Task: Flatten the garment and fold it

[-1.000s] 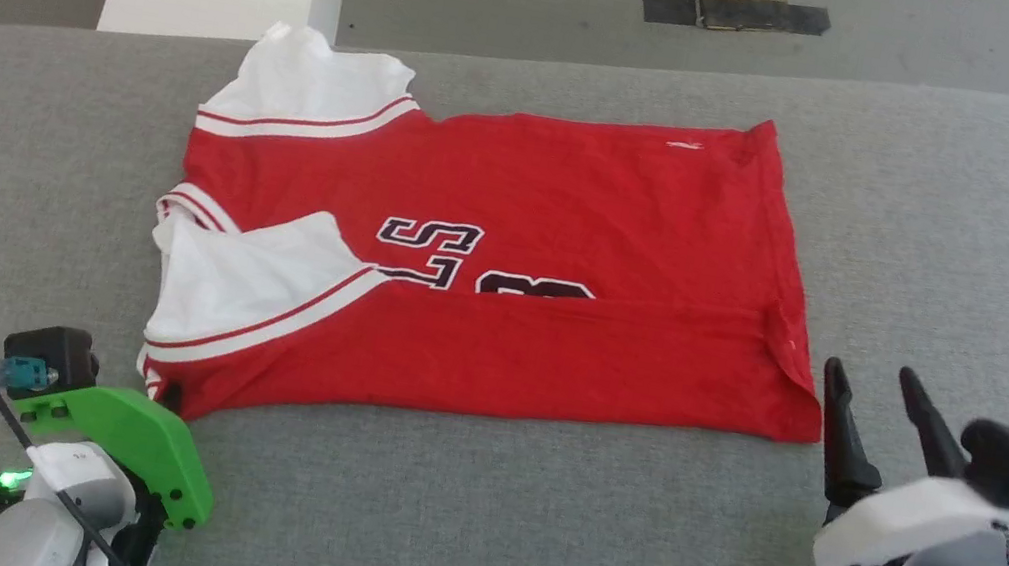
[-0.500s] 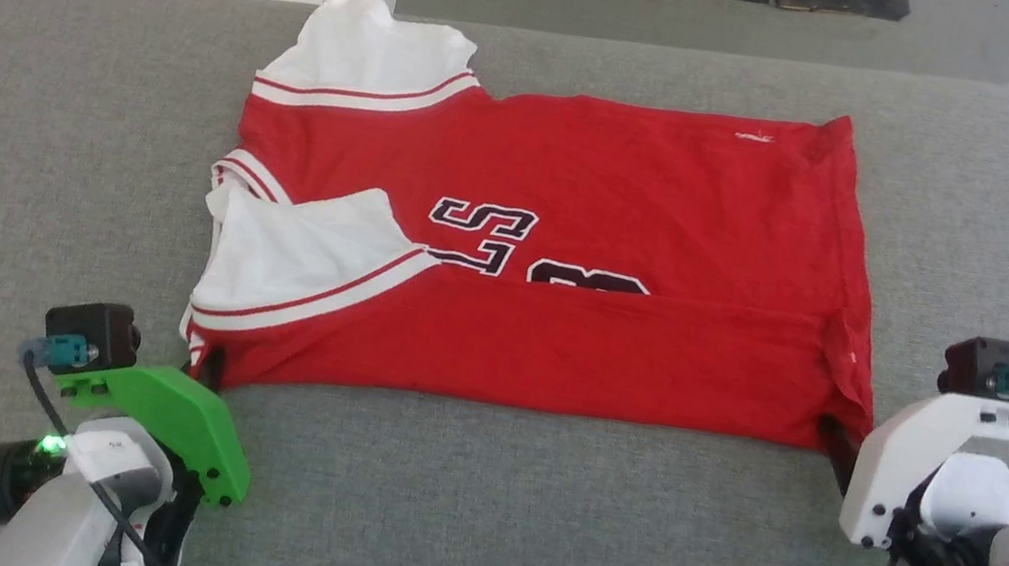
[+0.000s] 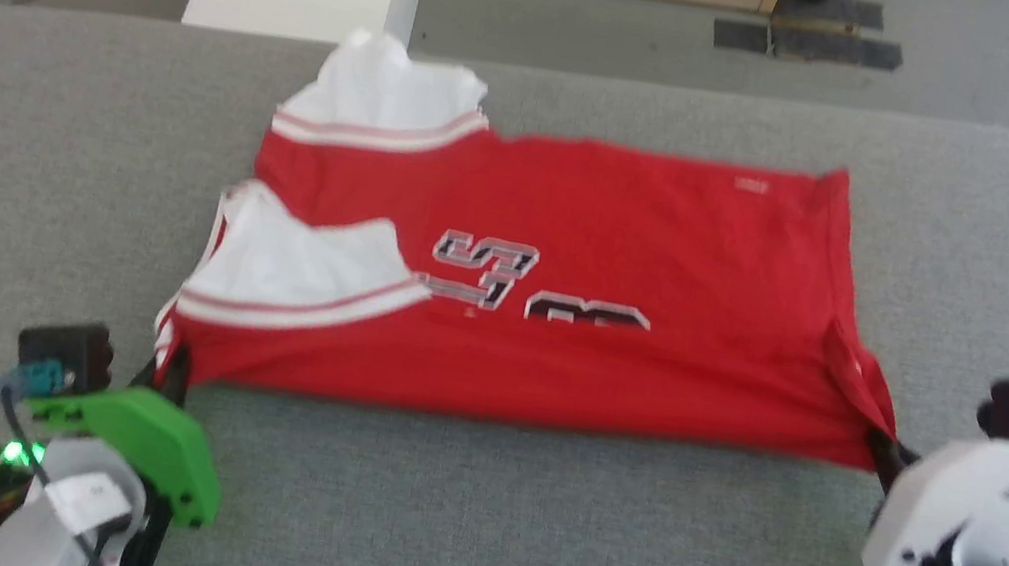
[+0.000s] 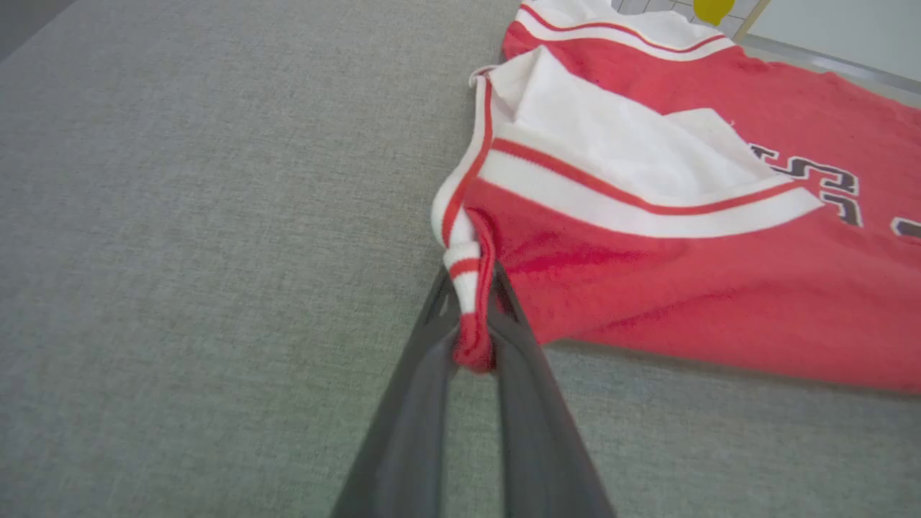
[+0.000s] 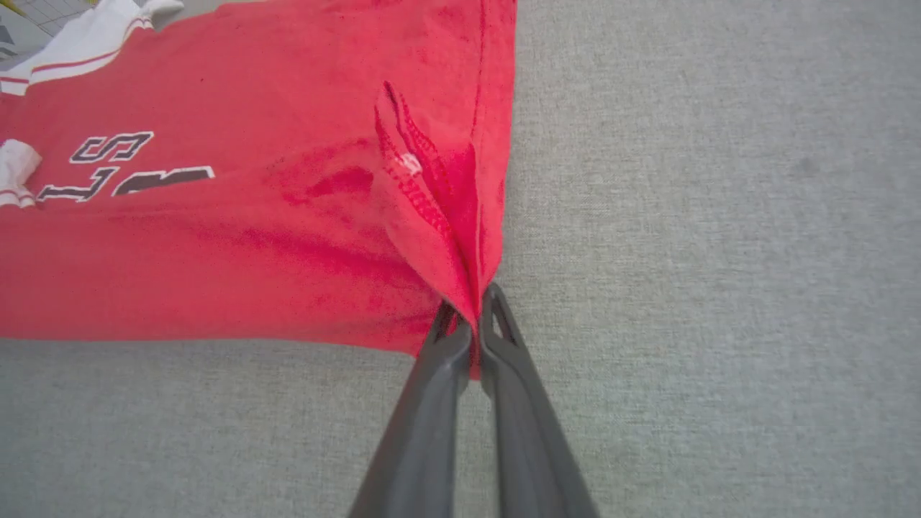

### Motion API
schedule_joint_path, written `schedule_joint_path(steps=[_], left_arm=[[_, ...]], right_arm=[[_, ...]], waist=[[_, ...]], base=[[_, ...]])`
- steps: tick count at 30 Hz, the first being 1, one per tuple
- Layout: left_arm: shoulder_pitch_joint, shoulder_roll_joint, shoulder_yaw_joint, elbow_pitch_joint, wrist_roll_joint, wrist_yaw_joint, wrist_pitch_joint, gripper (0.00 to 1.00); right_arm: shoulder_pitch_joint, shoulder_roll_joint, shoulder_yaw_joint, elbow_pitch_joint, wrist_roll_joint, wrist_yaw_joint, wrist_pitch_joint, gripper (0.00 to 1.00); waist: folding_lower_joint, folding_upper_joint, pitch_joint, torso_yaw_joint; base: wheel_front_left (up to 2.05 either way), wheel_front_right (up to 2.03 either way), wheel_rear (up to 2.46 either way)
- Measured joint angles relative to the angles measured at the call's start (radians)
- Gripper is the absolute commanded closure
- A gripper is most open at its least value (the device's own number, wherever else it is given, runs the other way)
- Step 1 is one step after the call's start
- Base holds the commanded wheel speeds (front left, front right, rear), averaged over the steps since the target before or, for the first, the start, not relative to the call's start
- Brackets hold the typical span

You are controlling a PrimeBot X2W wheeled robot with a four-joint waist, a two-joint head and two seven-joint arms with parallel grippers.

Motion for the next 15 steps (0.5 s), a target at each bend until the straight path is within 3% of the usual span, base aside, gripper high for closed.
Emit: schedule_joint_path(steps=[8,15], left_arm=[[0.173,0.044,-0.003,-0.139,-0.002,0.067,0.105,1.00],[0.243,0.039,-0.028,-0.151,-0.028,0.075,0.157,1.00]], right_arm=[[0.204,0.002,-0.043,-0.157,0.044,0.000,0.041,1.00],[0.285,0.001,-0.051,-0.121,0.057,0.000,0.075,1.00]], waist=[[0.0000,0.0000,-0.067,-0.004],[0.0000,0.0000,-0.046,-0.005]], base=[[0.00,0.00,0.00],[0.00,0.00,0.00]])
